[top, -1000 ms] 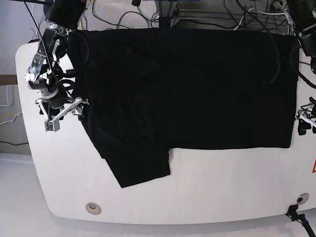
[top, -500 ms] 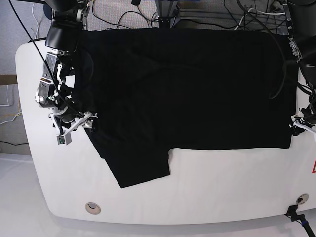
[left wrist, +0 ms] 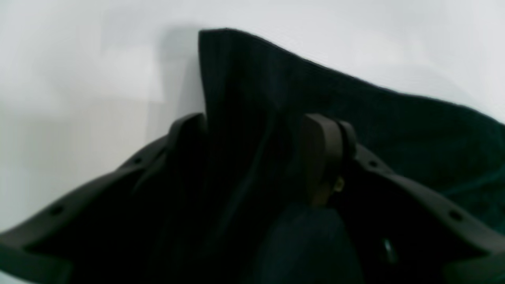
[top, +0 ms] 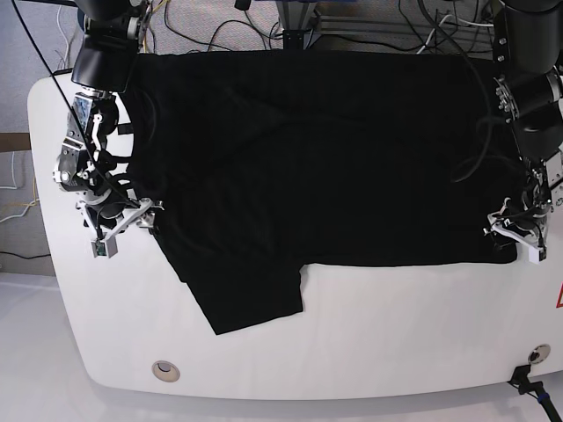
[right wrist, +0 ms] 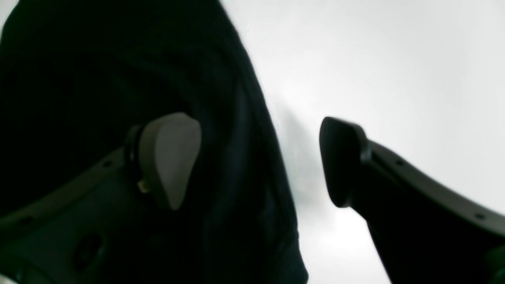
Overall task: Fold the T-shirt properly
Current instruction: 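Move both grippers to the shirt's hem corners and grasp them, then lift the hem with both grippers and fold it over toward the shoulders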
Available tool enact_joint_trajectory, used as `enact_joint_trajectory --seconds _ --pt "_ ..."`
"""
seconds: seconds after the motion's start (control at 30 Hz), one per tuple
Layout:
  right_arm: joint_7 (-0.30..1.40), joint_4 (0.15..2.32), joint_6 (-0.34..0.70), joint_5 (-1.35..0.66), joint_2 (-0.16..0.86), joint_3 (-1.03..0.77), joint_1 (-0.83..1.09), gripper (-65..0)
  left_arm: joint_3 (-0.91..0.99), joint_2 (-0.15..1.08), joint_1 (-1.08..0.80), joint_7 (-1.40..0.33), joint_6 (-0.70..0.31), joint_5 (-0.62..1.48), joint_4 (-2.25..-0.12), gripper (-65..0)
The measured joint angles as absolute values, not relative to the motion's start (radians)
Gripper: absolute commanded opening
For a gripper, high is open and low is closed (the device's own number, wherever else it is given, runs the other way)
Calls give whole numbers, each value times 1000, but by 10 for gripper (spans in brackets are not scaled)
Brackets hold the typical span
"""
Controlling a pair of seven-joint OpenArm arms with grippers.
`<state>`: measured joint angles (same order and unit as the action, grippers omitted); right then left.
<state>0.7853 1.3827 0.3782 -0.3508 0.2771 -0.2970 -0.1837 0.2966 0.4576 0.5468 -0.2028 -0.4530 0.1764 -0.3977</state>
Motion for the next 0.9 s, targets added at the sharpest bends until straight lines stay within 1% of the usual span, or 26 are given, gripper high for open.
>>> enact_joint_trajectory --seconds 0.07,0.1,0.17,0.23,0.27,0.33,0.4,0.57,0.63,0.9 --pt "785 1351 379 -353 275 -296 -220 -161 296 451 547 -202 -454 176 -399 -309" --pt "781 1318 379 -353 274 -295 -250 -161 296 449 547 -201 -454 177 -399 -333" --pt "768 1222 379 -347 274 -295 -325 -161 296 447 548 -201 -453 179 -400 -434" --pt "697 1108 379 -350 274 -294 -400 -161 296 450 546 -207 -453 178 -400 -551" --pt "668 1052 382 -355 276 -283 -438 -161 296 450 546 -209 -453 176 -400 -589" --pt "618 928 373 -348 284 -233 -517 -161 296 449 546 -209 -453 180 -399 -626" --pt "560 797 385 -351 292 -191 -588 -161 296 447 546 -211 -454 180 -399 -649" --pt "350 492 368 -353 305 -84 -710 -161 296 449 546 -213 -454 180 -399 -650" --pt "325 419 368 -355 301 -83 -722 -161 296 450 546 -213 -455 179 -399 -650" --pt "253 401 368 -364 294 -81 -689 -161 296 450 546 -212 -455 179 -399 -650"
